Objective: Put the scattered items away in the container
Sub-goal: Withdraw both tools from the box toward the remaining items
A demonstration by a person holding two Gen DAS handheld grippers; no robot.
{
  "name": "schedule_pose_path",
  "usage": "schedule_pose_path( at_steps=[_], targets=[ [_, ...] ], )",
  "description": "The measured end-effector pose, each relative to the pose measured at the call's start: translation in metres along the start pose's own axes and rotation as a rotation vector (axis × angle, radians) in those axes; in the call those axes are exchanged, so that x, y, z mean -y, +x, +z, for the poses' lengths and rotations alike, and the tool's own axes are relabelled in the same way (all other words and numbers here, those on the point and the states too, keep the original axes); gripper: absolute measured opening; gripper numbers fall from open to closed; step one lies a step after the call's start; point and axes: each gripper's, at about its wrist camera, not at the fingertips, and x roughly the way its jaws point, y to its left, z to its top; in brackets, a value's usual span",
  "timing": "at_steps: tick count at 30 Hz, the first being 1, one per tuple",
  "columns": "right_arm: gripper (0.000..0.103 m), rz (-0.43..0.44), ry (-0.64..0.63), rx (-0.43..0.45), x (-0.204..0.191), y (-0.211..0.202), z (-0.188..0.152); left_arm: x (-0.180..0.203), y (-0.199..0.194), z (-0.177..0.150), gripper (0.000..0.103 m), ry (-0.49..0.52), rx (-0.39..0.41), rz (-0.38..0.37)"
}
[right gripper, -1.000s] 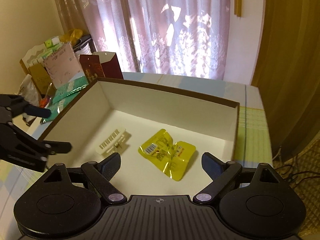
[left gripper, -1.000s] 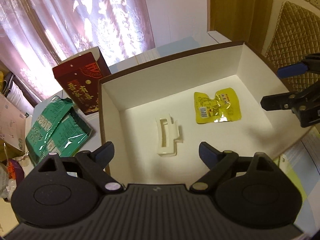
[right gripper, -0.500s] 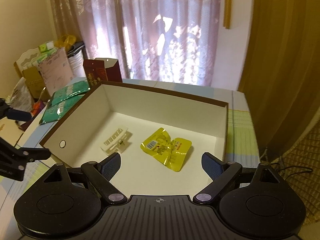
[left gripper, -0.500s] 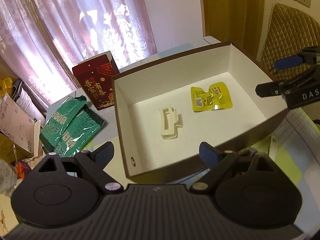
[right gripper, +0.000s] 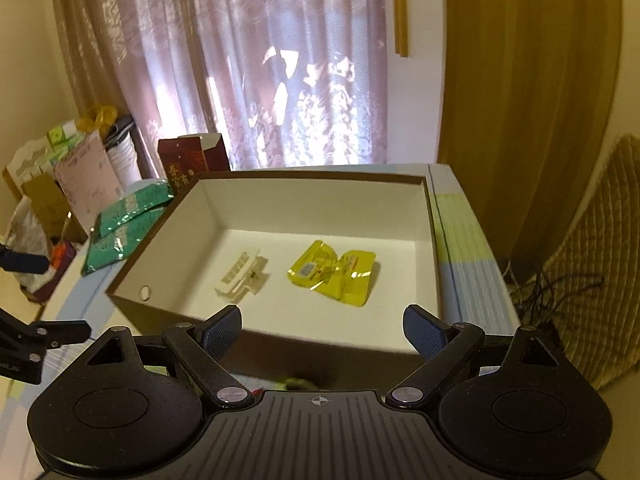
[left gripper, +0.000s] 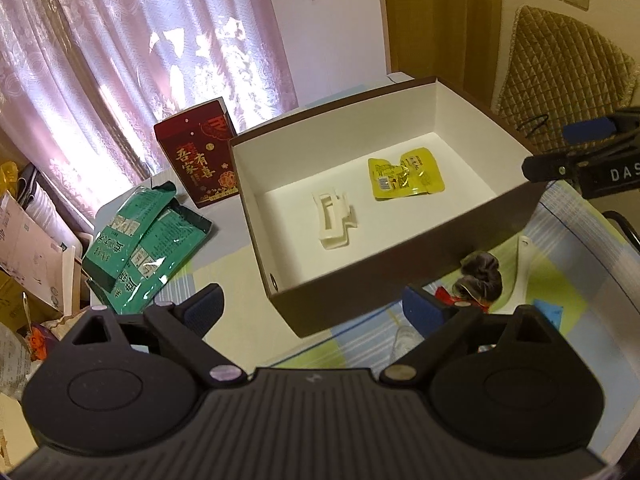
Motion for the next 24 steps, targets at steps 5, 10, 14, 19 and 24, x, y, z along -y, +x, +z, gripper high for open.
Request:
schedule_pose_path(
  at_steps=[5, 10, 14, 19, 24],
  targets=[
    [0.093, 0.016, 0.07, 0.014, -0.001, -0.017, -0.018, -0.002, -0.01, -0.015, 0.094, 0.002, 0.019, -0.018],
    [0.093, 0.031, 0.159, 0.004, 0.006, -0.027, -0.038, -0.003, -0.018, -0.029, 0.094, 0.003, 0.033, -0.031],
    [0.093, 0.028, 0.215, -0.01, 0.014, -0.033, -0.055, -0.004, -0.023, -0.043, 0.094, -0.001, 0.05, -0.048],
    [0.093, 0.029, 0.291, -0.031, 0.027, -0.038, -0.078, -0.002, -0.024, -0.066, 0.092, 0.001, 0.055, -0.083],
    [0.093, 0.05, 0.375, -0.064, 0.043, -0.039, -0.099, 0.013, -0.017, -0.09, 0.088, 0.055, 0.03, -0.082]
  ],
)
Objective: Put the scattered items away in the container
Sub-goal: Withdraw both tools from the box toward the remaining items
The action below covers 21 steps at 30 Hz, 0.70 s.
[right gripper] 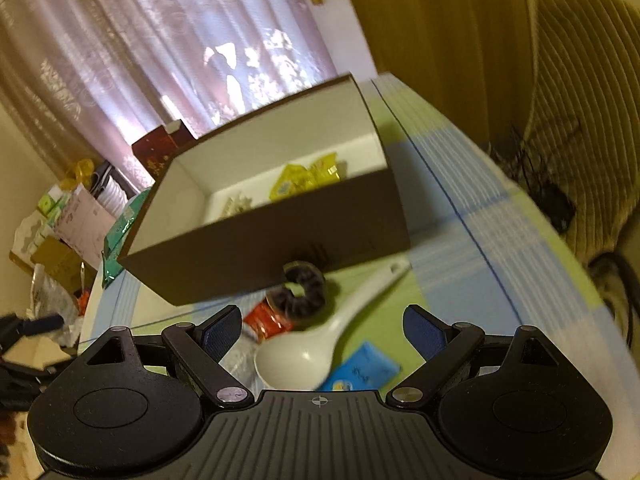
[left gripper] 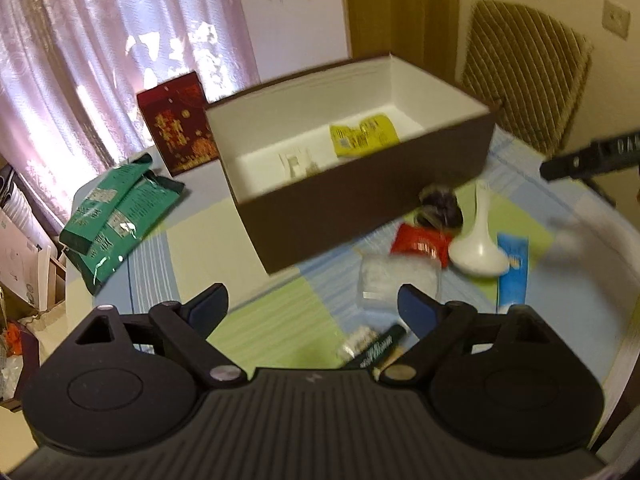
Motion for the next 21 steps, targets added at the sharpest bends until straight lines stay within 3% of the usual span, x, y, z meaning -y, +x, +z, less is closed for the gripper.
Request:
schedule_pose_path(
  at_steps=[11, 21],
  targets=[
    [0.093, 0.019, 0.115, -0.058, 0.033, 0.005, -0.018, 0.028, 0.018, -0.031, 0.075, 0.077, -0.045, -0.011],
    [0.093, 0.034, 0.188, -0.099, 0.054, 0.014, -0.025, 0.039, 0.045, -0.037, 0.044, 0.115, -0.085, -0.052]
  ],
)
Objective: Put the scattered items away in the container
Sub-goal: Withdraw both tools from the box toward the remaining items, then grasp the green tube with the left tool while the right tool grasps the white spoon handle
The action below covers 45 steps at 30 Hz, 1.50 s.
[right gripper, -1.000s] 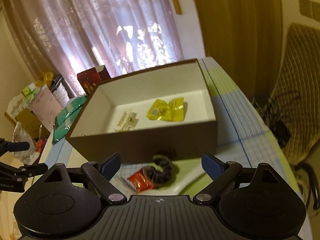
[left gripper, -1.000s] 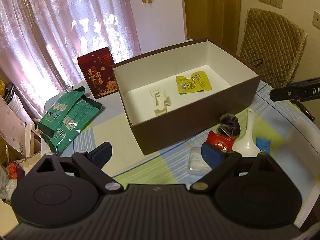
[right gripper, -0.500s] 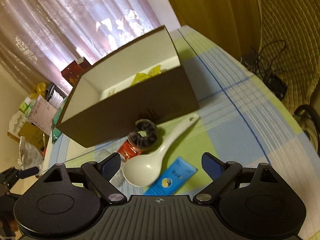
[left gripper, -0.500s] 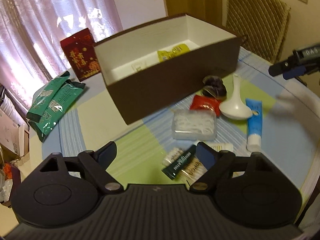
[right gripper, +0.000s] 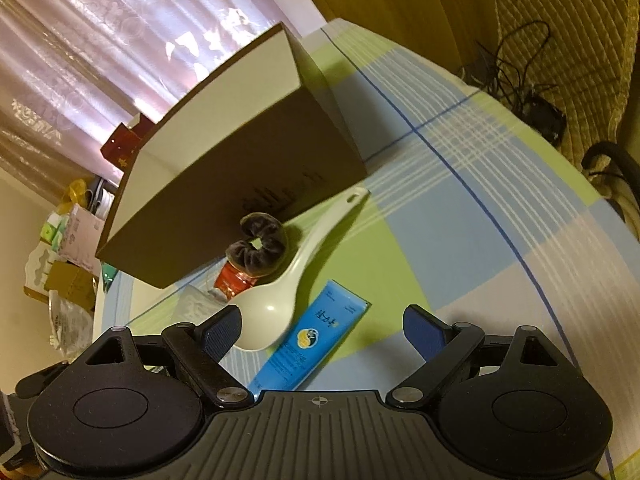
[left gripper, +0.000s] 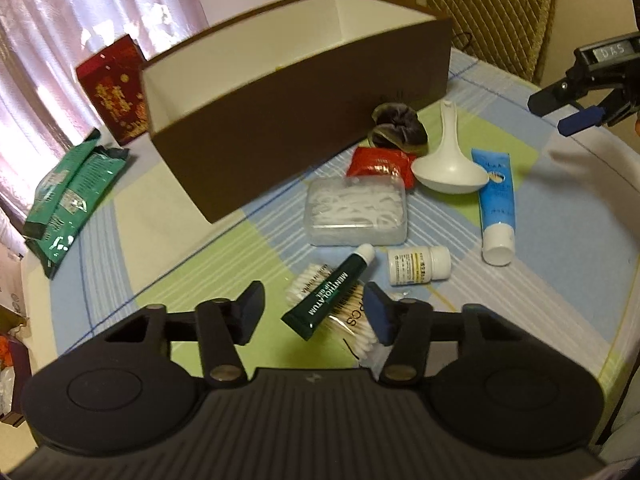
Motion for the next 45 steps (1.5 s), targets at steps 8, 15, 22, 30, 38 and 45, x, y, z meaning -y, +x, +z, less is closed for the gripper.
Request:
schedule_pose_path(
  at_steps=[8, 15, 22, 30, 38, 45],
  targets=[
    [0.093, -0.008, 0.023, -0.016, 0.01, 0.007, 0.005, 0.001, 0.021, 0.005, 0.035, 0.033, -0.043, -0.025],
    [0.093, -0.007, 0.034, -0.03, 0.016, 0.014, 0.011, 0.004, 0.036, 0.01, 0.025, 0.062, -0.084, -0.066],
    [0.093, 0.0, 0.044, -0.036, 0.019, 0.021, 0.016, 0.006, 0.042, 0.009, 0.015, 0.075, -0.105, -0.095],
    [0.093, 0.139, 0.146, -0.037, 0.024, 0.032, 0.024, -0.002, 0.032, 0.012, 0.015, 0.005, -0.083, -0.103],
    [0.057, 0.28, 0.323, -0.092, 0.038, 0.071, 0.032, -0.016, 0.015, 0.017, 0.015, -0.091, -0.043, -0.104],
    [0.037, 0.269, 0.359, -0.084, 0.045, 0.093, 0.041, -0.025, 0.01, 0.019, 0.015, -0.133, -0.032, -0.096]
  ],
)
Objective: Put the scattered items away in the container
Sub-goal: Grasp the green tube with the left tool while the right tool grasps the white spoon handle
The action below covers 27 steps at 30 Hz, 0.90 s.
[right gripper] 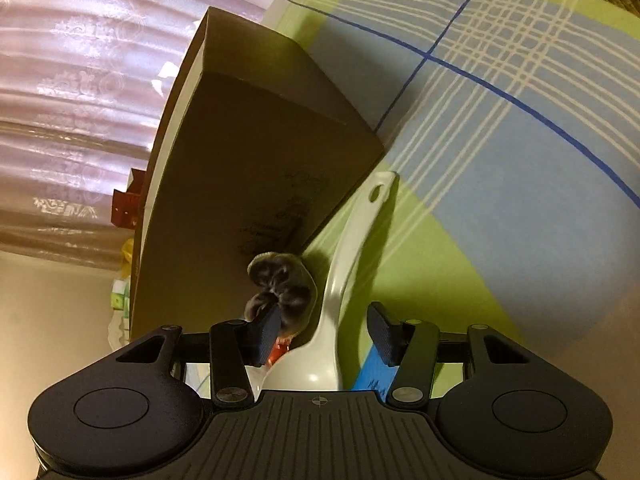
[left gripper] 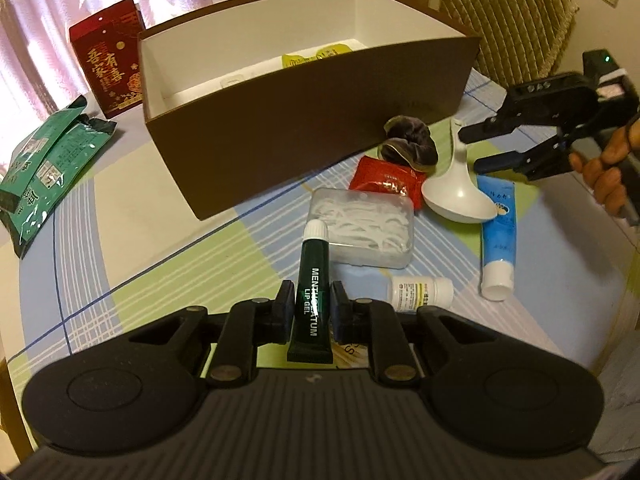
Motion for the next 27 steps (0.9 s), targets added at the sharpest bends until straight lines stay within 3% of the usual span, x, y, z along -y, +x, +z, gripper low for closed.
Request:
schedule_pose_path(
  at_steps=[5, 6, 7, 10, 27],
  targets=[
    [0.036, 0.041, 0.033, 0.024, 0.01, 0.008, 0.003, 0.0, 0.0, 0.001, 0.015, -0.024, 0.0, -0.001],
    [0.032, 0.046, 0.032, 0.032, 0.011, 0.009, 0.003, 0.0, 0.0, 0.001, 0.015, -0.029, 0.0, -0.002],
    [0.02, 0.046, 0.033, 0.031, 0.011, 0.011, 0.003, 0.0, 0.0, 0.001, 0.015, -0.033, 0.0, -0.004],
    [0.011, 0.058, 0.057, 0.026, 0.018, 0.015, 0.002, 0.001, 0.001, 0.0, 0.015, -0.035, -0.002, -0.003],
    [0.007, 0.18, 0.05, 0.127, 0.008, -0.053, 0.001, -0.002, -0.017, 0.007, 0.015, -0.057, 0.058, -0.01]
  ],
)
